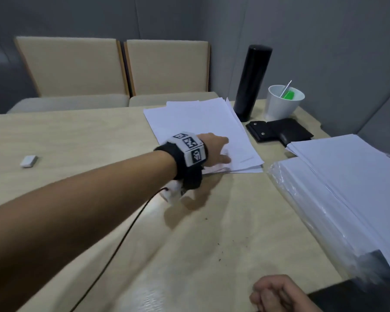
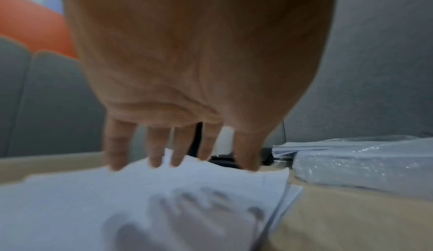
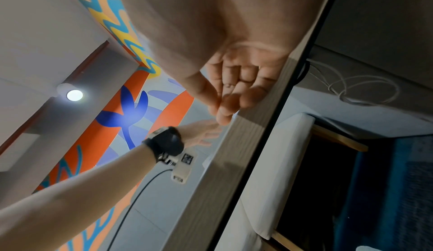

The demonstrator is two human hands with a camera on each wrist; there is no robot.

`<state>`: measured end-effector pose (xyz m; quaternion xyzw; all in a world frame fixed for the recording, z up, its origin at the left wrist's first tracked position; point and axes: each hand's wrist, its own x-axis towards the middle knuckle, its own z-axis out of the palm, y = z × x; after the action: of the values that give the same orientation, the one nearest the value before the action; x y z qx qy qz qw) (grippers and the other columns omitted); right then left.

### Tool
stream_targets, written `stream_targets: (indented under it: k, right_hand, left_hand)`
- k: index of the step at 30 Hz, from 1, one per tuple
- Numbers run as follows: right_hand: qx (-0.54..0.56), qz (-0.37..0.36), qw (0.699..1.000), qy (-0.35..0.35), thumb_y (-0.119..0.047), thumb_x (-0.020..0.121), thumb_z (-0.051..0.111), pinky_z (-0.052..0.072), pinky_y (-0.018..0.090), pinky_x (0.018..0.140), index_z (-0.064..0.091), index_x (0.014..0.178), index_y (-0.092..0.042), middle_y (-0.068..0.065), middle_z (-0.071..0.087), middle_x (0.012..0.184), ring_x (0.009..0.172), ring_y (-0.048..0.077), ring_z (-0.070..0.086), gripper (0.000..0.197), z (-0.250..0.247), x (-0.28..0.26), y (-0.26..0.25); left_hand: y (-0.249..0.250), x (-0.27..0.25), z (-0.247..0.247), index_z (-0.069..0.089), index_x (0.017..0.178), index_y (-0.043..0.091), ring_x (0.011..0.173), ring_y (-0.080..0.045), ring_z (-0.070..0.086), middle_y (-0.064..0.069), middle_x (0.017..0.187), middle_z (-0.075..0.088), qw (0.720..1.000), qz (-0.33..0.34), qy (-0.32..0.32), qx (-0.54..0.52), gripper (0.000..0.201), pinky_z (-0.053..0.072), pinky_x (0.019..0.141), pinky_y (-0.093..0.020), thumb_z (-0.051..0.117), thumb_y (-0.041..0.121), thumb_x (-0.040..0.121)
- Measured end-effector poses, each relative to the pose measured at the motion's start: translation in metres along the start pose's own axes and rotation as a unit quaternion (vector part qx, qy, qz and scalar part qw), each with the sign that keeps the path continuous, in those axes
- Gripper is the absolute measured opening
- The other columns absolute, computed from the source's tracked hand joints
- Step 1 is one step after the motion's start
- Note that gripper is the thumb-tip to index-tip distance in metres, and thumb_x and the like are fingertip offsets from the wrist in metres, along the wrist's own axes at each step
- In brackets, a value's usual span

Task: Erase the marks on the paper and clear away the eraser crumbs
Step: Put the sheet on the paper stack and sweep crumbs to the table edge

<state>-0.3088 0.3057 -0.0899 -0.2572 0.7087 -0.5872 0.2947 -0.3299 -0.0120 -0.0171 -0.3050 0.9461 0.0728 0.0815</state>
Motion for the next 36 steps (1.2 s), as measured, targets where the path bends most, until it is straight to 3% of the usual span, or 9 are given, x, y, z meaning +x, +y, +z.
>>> stream_targets:
  k: [2, 5, 10, 15, 20, 24, 29, 33, 36]
  right_hand:
    - [-0.007, -0.009, 1.0, -0.006, -0.036, 0.064, 0.087, 0.044, 0.017, 0.046, 0.07, 0.06, -0.026, 0.012, 0.072, 0.06, 0.041, 0.02, 0.054, 0.02, -0.003, 0.003, -0.002]
    - [-0.073, -0.033, 0.997, 0.013, 0.01, 0.078, 0.066, 0.044, 0.018, 0.047, 0.069, 0.064, -0.031, 0.006, 0.073, 0.059, 0.043, 0.017, 0.056, 0.044, -0.008, 0.005, 0.017]
    - [-0.081, -0.053, 0.995, 0.023, 0.016, 0.08, 0.06, 0.043, 0.017, 0.047, 0.069, 0.06, -0.03, 0.006, 0.072, 0.057, 0.048, 0.027, 0.058, 0.051, -0.005, 0.0, 0.009]
    - [-0.071, -0.059, 0.996, 0.017, 0.017, 0.081, 0.059, 0.043, 0.016, 0.048, 0.069, 0.061, -0.03, 0.006, 0.072, 0.057, 0.046, 0.011, 0.056, 0.052, -0.005, -0.002, 0.006]
    - [-0.062, -0.047, 0.997, 0.012, 0.017, 0.083, 0.058, 0.046, 0.012, 0.049, 0.07, 0.064, -0.026, 0.011, 0.073, 0.061, 0.046, 0.007, 0.057, 0.049, -0.005, -0.004, 0.003]
    - [-0.045, -0.038, 0.998, 0.017, 0.018, 0.084, 0.056, 0.044, 0.012, 0.047, 0.07, 0.063, -0.022, 0.011, 0.072, 0.061, 0.045, 0.005, 0.056, 0.046, -0.004, -0.005, 0.0]
    - [-0.046, -0.042, 0.998, 0.013, 0.017, 0.084, 0.055, 0.044, 0.014, 0.048, 0.071, 0.07, -0.021, 0.012, 0.072, 0.063, 0.047, 0.007, 0.056, 0.044, -0.003, -0.005, 0.002]
    - [-0.054, -0.037, 0.998, 0.012, 0.015, 0.086, 0.056, 0.045, 0.016, 0.049, 0.071, 0.07, -0.023, 0.011, 0.073, 0.065, 0.048, 0.007, 0.056, 0.044, -0.005, -0.006, 0.001]
    - [-0.045, -0.03, 0.998, 0.011, 0.015, 0.086, 0.055, 0.045, 0.013, 0.05, 0.071, 0.069, -0.021, 0.011, 0.073, 0.065, 0.049, 0.005, 0.058, 0.043, -0.005, -0.006, -0.001]
  left_hand:
    - [-0.025, -0.016, 0.001, 0.046, 0.13, 0.013, 0.113, -0.034, 0.056, -0.012, 0.126, 0.058, 0.996, -0.062, 0.039, 0.044, 0.05, 0.046, 0.086, -0.041, 0.047, 0.047, 0.094]
    - [-0.064, -0.04, 0.002, 0.042, 0.131, 0.005, 0.103, -0.034, 0.057, -0.016, 0.124, 0.057, 0.982, -0.184, 0.031, -0.023, 0.049, 0.044, 0.076, -0.037, 0.046, 0.041, 0.097]
    - [-0.065, -0.025, 0.003, 0.051, 0.119, -0.001, 0.079, -0.026, 0.053, -0.007, 0.092, 0.055, 0.908, -0.208, 0.054, -0.358, 0.036, 0.045, 0.074, -0.035, 0.052, 0.026, 0.095]
    - [-0.065, -0.004, -0.004, 0.057, 0.105, -0.003, 0.067, -0.025, 0.047, -0.007, 0.073, 0.05, 0.906, -0.209, 0.06, -0.364, 0.026, 0.04, 0.063, -0.029, 0.049, 0.02, 0.095]
    - [-0.068, 0.01, 0.003, 0.049, 0.135, -0.004, 0.122, -0.034, 0.053, -0.021, 0.137, 0.053, 0.931, -0.189, 0.009, -0.311, 0.046, 0.044, 0.097, -0.033, 0.046, 0.024, 0.099]
    - [-0.074, 0.001, -0.005, 0.046, 0.137, -0.001, 0.131, -0.032, 0.044, -0.015, 0.144, 0.046, 0.961, -0.17, 0.016, -0.216, 0.048, 0.036, 0.104, -0.035, 0.038, 0.031, 0.102]
    - [-0.06, -0.063, -0.002, 0.04, 0.145, 0.017, 0.135, -0.024, 0.041, -0.004, 0.152, 0.041, 0.984, -0.018, 0.097, -0.146, 0.049, 0.032, 0.111, -0.038, 0.043, 0.036, 0.099]
    - [-0.034, -0.118, 0.021, 0.032, 0.149, 0.018, 0.141, -0.019, 0.032, -0.002, 0.156, 0.033, 0.985, 0.132, -0.035, -0.109, 0.056, 0.026, 0.113, -0.031, 0.042, 0.042, 0.099]
    - [-0.023, -0.123, 0.038, -0.001, 0.155, 0.02, 0.151, -0.019, -0.007, -0.006, 0.164, -0.007, 0.983, 0.135, -0.122, -0.03, 0.077, 0.005, 0.122, -0.038, 0.034, 0.056, 0.096]
